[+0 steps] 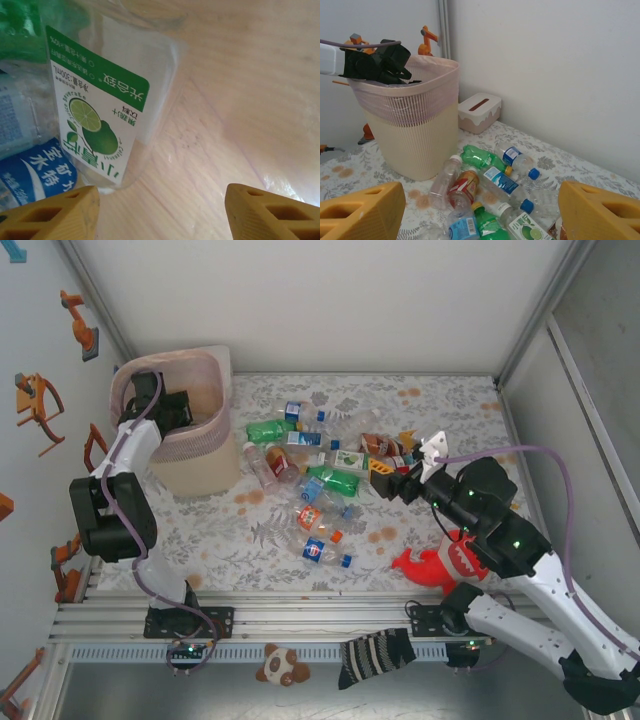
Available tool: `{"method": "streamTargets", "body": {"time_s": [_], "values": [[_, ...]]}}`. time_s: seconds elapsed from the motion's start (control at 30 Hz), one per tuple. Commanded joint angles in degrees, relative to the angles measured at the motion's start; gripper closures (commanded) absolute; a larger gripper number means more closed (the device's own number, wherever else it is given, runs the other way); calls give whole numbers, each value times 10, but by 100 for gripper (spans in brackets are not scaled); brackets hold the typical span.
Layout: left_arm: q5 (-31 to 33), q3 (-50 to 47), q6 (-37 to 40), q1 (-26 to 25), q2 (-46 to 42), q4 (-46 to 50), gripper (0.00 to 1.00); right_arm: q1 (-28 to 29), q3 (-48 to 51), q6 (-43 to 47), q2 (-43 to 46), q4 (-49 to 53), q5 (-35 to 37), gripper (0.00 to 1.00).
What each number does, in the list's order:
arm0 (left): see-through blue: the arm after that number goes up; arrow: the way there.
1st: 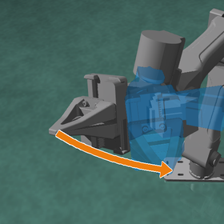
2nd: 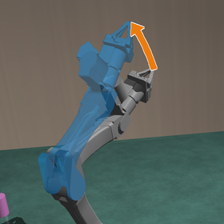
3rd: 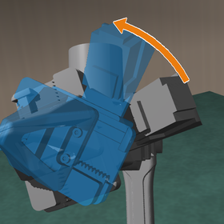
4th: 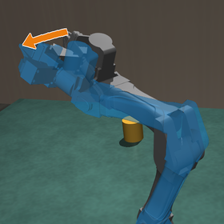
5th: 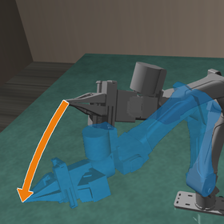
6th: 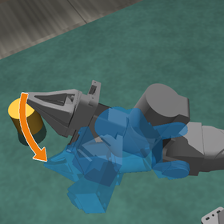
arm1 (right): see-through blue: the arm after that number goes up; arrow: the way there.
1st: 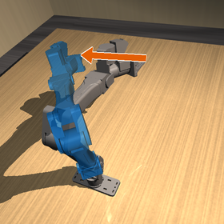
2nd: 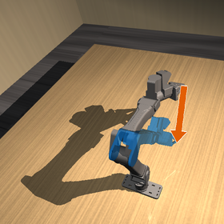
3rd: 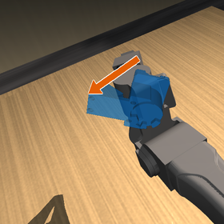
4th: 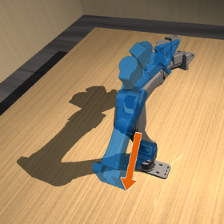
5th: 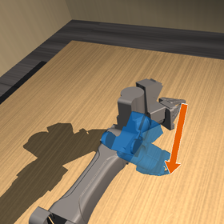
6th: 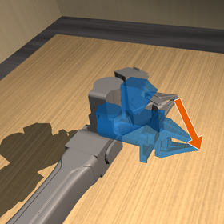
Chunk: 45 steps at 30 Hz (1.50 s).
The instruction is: Put the plastic bottles in the bin
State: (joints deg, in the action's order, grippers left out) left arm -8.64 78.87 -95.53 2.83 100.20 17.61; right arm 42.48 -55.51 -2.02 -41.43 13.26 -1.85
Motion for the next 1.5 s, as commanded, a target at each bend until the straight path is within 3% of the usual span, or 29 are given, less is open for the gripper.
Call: {"method": "streamTargets", "body": {"time_s": [0.0, 0.33, 1.0, 1.17, 1.47], "values": [[-18, 6, -15, 4, -16, 2, 26, 4, -14, -12, 1, -7, 9, 21], [-26, 18, -19, 7, -74, 18, 16, 4, -31, -22, -14, 24, 4, 22], [-39, 15, 0, 12, -204, 45, 16, 23, -44, -5, -79, 125, -91, 26], [-55, 5, 39, 13, -237, 36, 16, 61, -43, 8, -106, 166, -70, 28], [-131, -9, 180, 14, -285, 18, 16, 163, -8, 20, -160, 217, 32, 29]]}}
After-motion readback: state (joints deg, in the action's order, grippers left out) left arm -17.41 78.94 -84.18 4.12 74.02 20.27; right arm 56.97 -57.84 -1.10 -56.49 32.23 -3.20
